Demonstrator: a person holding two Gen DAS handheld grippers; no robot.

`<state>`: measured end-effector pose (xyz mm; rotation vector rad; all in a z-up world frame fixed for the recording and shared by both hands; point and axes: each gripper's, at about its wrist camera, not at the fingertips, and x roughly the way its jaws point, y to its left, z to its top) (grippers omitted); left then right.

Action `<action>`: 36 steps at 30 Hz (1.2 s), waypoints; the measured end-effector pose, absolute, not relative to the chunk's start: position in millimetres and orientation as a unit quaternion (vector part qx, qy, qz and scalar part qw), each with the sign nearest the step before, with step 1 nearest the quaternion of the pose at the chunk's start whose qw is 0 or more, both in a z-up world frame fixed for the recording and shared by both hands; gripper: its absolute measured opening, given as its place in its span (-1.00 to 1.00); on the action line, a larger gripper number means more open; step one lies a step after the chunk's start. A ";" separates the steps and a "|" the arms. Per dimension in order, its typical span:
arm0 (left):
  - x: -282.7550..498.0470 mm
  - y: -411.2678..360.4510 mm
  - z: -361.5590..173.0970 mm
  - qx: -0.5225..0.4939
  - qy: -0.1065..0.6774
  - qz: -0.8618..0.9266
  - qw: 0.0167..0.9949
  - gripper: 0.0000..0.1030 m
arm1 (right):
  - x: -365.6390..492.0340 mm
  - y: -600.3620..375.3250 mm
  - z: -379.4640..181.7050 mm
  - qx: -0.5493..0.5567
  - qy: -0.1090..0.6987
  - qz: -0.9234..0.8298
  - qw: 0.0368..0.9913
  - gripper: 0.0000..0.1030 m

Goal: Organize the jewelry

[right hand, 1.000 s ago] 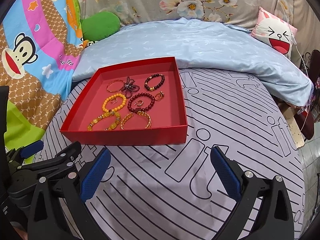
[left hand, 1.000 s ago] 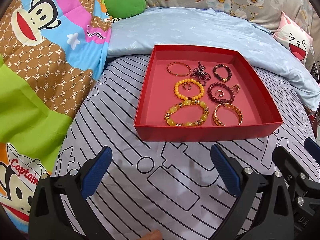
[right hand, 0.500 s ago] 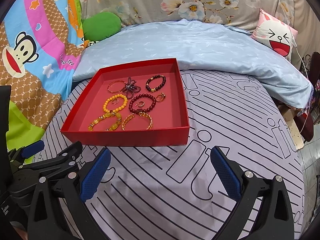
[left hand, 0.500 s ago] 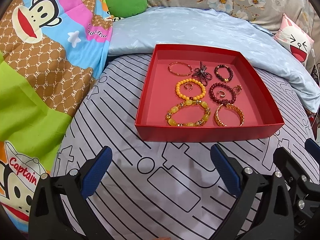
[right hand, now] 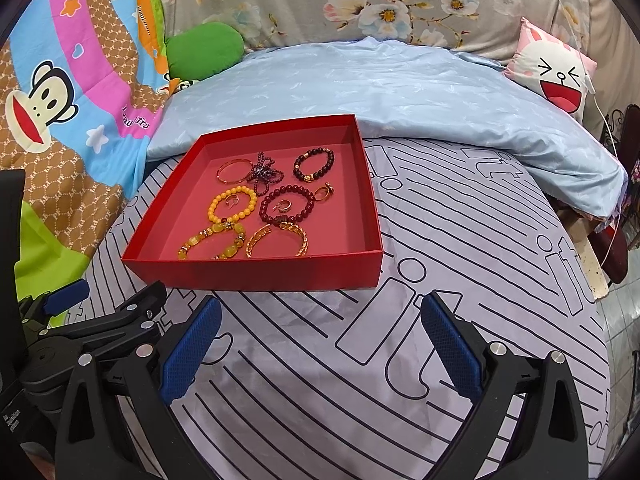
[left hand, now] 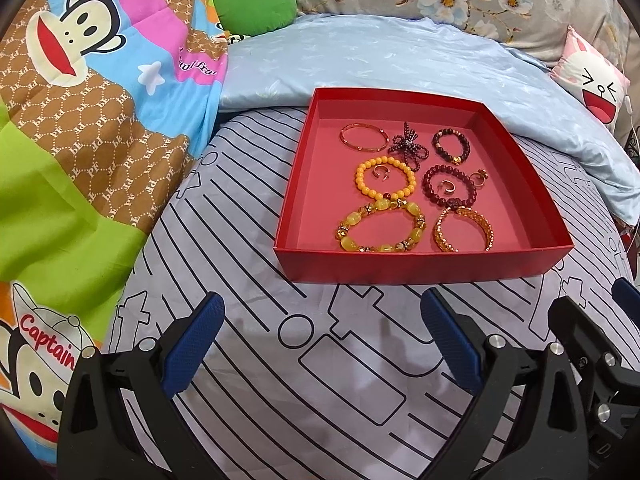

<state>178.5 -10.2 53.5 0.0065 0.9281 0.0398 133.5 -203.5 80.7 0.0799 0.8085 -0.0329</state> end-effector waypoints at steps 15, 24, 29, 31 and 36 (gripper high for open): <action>178.2 -11.2 54.7 0.008 0.444 0.024 0.896 0.82 | 133.3 -203.8 80.4 0.040 0.394 -0.016 0.918 0.87; 178.3 -11.3 55.0 0.007 0.445 0.023 0.895 0.82 | 133.3 -204.0 80.2 0.039 0.393 -0.016 0.918 0.87; 177.9 -11.3 55.2 0.007 0.444 0.023 0.896 0.82 | 133.4 -204.2 80.4 0.040 0.393 -0.016 0.918 0.87; 178.4 -11.9 55.1 0.007 0.444 0.022 0.896 0.82 | 133.4 -204.5 80.5 0.039 0.393 -0.016 0.918 0.87; 178.2 -12.3 54.9 0.005 0.444 0.024 0.896 0.82 | 133.7 -204.6 79.5 0.039 0.394 -0.017 0.918 0.87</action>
